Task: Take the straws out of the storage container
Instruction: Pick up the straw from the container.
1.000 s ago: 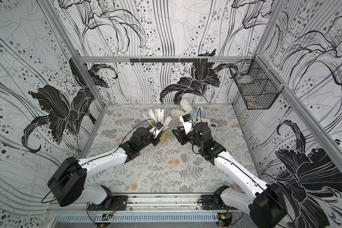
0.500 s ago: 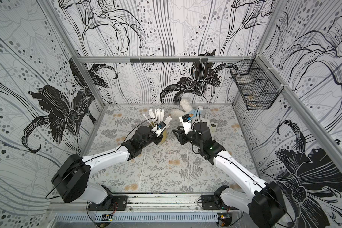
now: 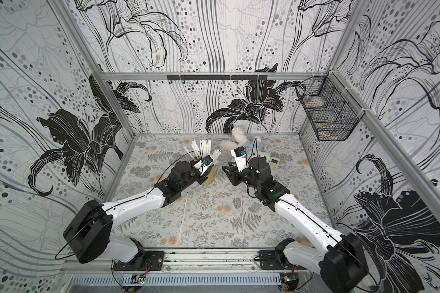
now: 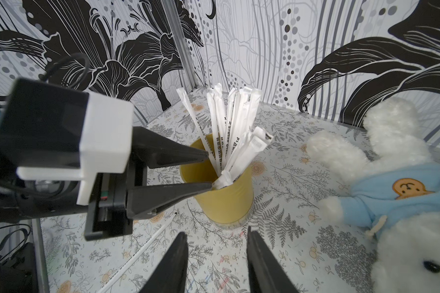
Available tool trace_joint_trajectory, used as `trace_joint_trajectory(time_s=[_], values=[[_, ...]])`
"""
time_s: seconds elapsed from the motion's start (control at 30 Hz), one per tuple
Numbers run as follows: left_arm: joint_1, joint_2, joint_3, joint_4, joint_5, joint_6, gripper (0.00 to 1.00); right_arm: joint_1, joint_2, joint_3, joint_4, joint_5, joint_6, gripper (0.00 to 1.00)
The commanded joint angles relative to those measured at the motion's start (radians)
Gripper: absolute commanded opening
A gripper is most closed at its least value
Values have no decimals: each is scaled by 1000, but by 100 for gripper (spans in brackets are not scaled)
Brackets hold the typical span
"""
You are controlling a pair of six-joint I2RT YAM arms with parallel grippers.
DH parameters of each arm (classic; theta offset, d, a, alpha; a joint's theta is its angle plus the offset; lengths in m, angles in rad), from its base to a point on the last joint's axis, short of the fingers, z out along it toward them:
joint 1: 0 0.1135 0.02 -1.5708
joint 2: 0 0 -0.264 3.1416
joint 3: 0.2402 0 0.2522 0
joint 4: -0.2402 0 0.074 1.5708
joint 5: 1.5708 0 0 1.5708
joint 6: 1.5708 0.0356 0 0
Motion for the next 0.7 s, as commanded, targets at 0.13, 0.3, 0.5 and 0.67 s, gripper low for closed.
trace_joint_trajectory(time_s=[0.13, 0.3, 0.5, 0.67], values=[[7, 50, 45, 40, -11, 23, 35, 5, -8, 10, 21, 19, -24, 42], [8, 78, 75, 27, 4, 26, 29, 5, -7, 13, 14, 28, -27, 42], [7, 56, 71, 27, -5, 28, 8, 5, -16, 9, 11, 36, -31, 42], [8, 5, 55, 15, -16, 36, 6, 5, -21, 7, 10, 38, -32, 42]])
